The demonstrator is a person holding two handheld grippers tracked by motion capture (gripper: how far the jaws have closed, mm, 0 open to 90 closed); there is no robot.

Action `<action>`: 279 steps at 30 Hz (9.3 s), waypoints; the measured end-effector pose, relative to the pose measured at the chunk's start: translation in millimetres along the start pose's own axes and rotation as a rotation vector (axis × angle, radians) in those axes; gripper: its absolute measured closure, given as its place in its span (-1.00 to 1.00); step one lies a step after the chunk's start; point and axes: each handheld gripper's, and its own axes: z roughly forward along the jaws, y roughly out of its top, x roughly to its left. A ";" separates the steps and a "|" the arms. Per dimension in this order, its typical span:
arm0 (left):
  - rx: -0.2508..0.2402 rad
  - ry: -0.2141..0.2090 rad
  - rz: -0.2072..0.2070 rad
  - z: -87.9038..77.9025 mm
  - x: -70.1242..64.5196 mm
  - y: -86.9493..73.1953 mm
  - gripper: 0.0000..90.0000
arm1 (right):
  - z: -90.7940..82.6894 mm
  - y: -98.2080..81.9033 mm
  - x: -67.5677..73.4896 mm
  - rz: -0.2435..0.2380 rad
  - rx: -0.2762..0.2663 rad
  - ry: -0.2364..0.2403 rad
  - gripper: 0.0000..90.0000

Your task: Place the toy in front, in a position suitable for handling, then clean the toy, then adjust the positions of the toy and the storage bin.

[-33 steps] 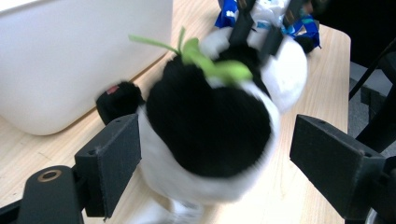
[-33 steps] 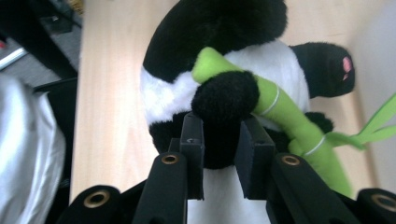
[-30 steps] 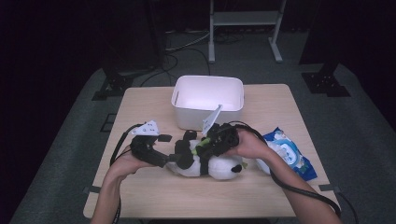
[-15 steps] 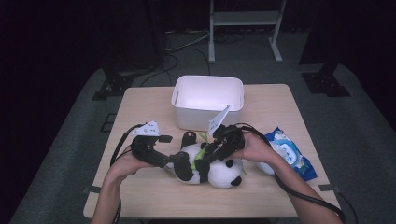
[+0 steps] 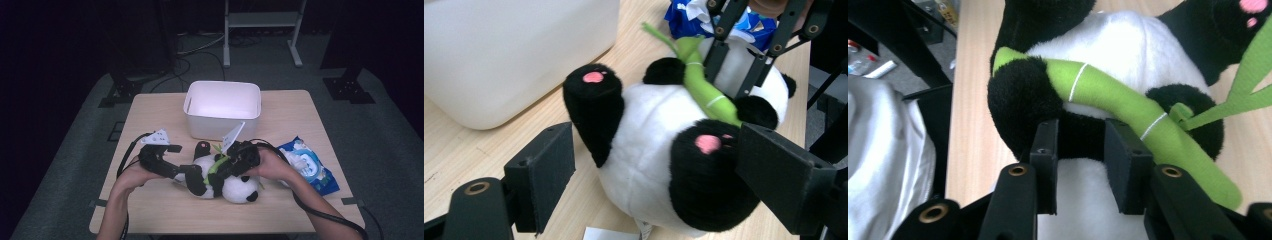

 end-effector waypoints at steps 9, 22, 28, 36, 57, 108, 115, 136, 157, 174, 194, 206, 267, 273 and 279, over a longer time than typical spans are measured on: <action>0.013 0.010 -0.005 2.9 0.8 -1.5 -0.66 | 2.0 -6.3 10.7 -0.040 -0.004 0.024 0.60; 0.036 -0.005 0.009 11.8 -2.2 -1.1 -0.66 | -1.7 -10.6 15.1 -0.048 -0.011 0.032 0.53; 0.033 -0.003 0.003 11.4 -0.6 -1.9 -0.66 | -19.7 -6.3 12.7 -0.041 -0.048 -0.024 0.44; 0.030 -0.004 -0.003 9.1 -0.3 -2.2 -0.66 | -31.8 0.6 -2.4 -0.015 -0.035 -0.113 0.18; 0.026 0.009 -0.026 2.3 6.6 -9.0 -0.66 | -6.5 4.3 -4.5 -0.079 0.020 -0.034 0.30; 0.026 0.074 -0.064 -9.8 22.2 -38.0 -0.80 | -53.2 -4.7 -36.5 0.076 -0.054 -0.140 -0.38; 0.027 0.079 -0.067 -11.1 25.3 -39.9 -0.80 | -65.1 1.5 -50.4 0.080 -0.065 -0.165 -0.37; -0.004 0.094 -0.077 -23.1 29.1 -42.1 -0.80 | -71.6 46.5 -99.4 0.051 -0.057 -0.197 -0.30; -0.011 0.097 -0.081 -29.2 27.3 -43.5 -0.84 | -59.0 60.7 -113.3 0.036 -0.048 -0.197 -0.28; -0.019 0.099 -0.099 -31.5 29.9 -45.4 -0.83 | -42.8 63.6 -133.2 0.049 0.026 -0.210 0.46; -0.015 0.115 -0.109 -34.3 32.0 -48.5 -0.83 | -41.8 55.1 -123.7 0.026 0.055 -0.169 0.87; 0.011 0.147 -0.134 -32.6 37.2 -61.0 -0.84 | -44.3 42.8 -103.6 0.009 0.036 -0.143 0.86; 0.015 0.138 -0.122 -27.9 42.4 -67.3 -0.83 | -36.9 45.4 -71.3 -0.038 0.076 -0.104 0.86; 0.011 0.140 -0.124 -28.7 42.9 -67.4 -0.83 | -36.9 44.8 -70.2 -0.057 0.080 -0.090 0.88; 0.012 0.143 -0.128 -27.9 43.6 -69.0 -0.84 | -42.2 44.5 -67.4 -0.034 0.054 -0.094 0.60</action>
